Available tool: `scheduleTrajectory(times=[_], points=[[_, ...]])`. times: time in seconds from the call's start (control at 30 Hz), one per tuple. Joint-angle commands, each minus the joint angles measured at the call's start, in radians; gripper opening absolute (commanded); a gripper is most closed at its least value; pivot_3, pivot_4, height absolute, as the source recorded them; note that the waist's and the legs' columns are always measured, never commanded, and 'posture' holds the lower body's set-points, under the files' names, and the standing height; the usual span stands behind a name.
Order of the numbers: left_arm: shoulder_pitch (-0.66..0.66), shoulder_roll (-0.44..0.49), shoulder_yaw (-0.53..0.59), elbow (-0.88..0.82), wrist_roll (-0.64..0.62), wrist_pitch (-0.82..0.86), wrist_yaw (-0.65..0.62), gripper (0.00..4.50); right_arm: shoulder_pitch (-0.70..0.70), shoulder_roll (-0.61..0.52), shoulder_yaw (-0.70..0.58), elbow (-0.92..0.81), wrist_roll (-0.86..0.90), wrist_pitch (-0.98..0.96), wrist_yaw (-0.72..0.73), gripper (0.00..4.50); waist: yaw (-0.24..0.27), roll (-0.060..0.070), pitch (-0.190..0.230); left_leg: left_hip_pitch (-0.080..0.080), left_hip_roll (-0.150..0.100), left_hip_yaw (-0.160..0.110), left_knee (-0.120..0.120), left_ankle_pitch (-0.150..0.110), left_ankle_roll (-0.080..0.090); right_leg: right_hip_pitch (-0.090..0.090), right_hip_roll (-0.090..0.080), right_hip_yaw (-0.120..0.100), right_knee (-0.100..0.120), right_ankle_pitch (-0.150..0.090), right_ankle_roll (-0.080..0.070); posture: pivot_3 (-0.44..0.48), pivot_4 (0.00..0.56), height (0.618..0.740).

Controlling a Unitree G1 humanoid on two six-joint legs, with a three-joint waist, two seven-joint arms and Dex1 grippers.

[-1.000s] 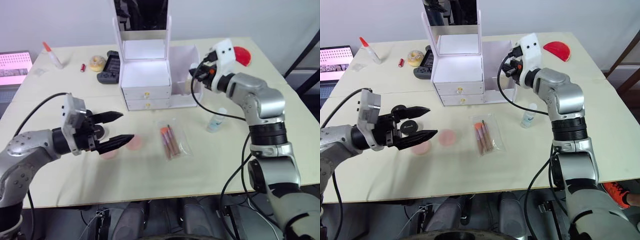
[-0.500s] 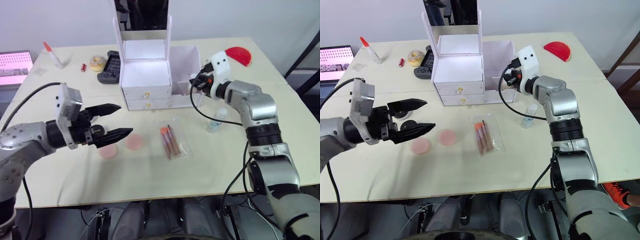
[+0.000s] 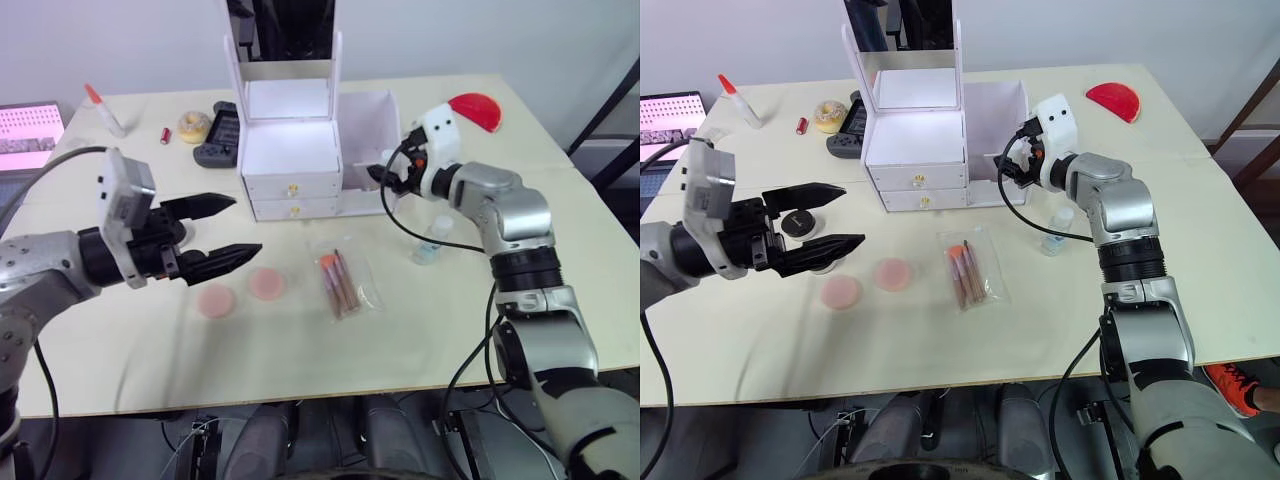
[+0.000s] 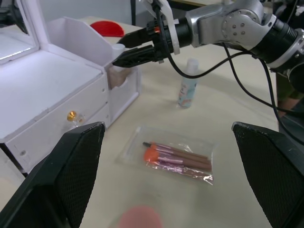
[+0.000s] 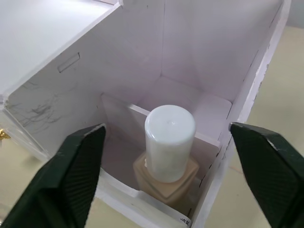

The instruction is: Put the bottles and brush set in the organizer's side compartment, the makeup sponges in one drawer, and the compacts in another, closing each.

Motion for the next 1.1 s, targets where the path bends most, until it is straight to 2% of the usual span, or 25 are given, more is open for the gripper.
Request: scheduleTrajectory(times=[0.03, 0.13, 0.33, 0.5, 0.63, 0.8, 1.1], points=[[-0.013, 0.024, 0.059, -0.02, -0.04, 0.003, 0.002, 4.5, -0.016, -0.041, -0.075, -0.182, 0.079, 0.082, 0.028, 4.42, 0.0, 0.0, 0.0, 0.0, 0.0, 0.0, 0.0, 0.0, 0.0, 0.0, 0.0, 0.0, 0.0, 0.0, 0.0, 0.0, 0.15, 0.738], [-0.012, 0.021, 0.091, -0.019, -0.08, 0.003, 0.01, 4.5, -0.003, -0.09, -0.145, -0.334, 0.171, 0.212, 0.048, 4.42, 0.005, 0.0, 0.0, -0.001, 0.0, -0.001, 0.0, 0.0, 0.0, -0.001, 0.0, 0.0, 0.0, 0.0, 0.0, 0.0, 0.15, 0.738], [0.006, -0.006, 0.112, -0.024, -0.073, -0.029, 0.026, 4.5, 0.113, -0.214, -0.26, -0.538, 0.325, 0.361, 0.118, 4.42, 0.005, -0.001, 0.0, 0.0, 0.0, 0.0, 0.001, 0.0, 0.0, 0.001, 0.0, 0.0, -0.001, 0.0, 0.0, 0.0, 0.15, 0.738], [0.016, -0.034, 0.11, -0.025, -0.05, -0.065, 0.031, 4.5, 0.323, -0.353, -0.291, -0.61, 0.35, 0.351, 0.196, 4.42, 0.008, -0.001, 0.0, -0.001, 0.0, 0.0, 0.001, 0.0, 0.0, 0.001, -0.001, 0.0, -0.001, 0.0, 0.0, 0.0, 0.15, 0.738], [0.023, -0.032, 0.105, -0.014, -0.035, -0.08, 0.013, 4.5, 0.461, -0.42, -0.317, -0.628, 0.346, 0.301, 0.234, 4.42, 0.004, -0.001, 0.0, 0.0, 0.0, 0.002, 0.001, 0.0, 0.0, 0.001, -0.001, 0.0, -0.002, 0.0, -0.001, 0.0, 0.15, 0.738], [0.022, -0.026, 0.091, -0.006, -0.023, -0.08, -0.011, 4.5, 0.53, -0.414, -0.3, -0.656, 0.352, 0.288, 0.213, 4.42, 0.005, -0.001, 0.0, 0.0, 0.001, 0.002, 0.001, 0.0, 0.0, 0.001, -0.001, 0.0, -0.002, 0.0, -0.001, 0.0, 0.15, 0.738], [0.024, -0.016, 0.078, -0.018, -0.02, -0.068, -0.035, 4.5, 0.574, -0.36, -0.26, -0.632, 0.325, 0.246, 0.157, 4.42, 0.01, -0.001, 0.0, 0.0, 0.001, 0.002, 0.002, 0.0, 0.001, 0.002, -0.001, 0.0, -0.003, -0.001, -0.001, 0.0, 0.15, 0.738]])
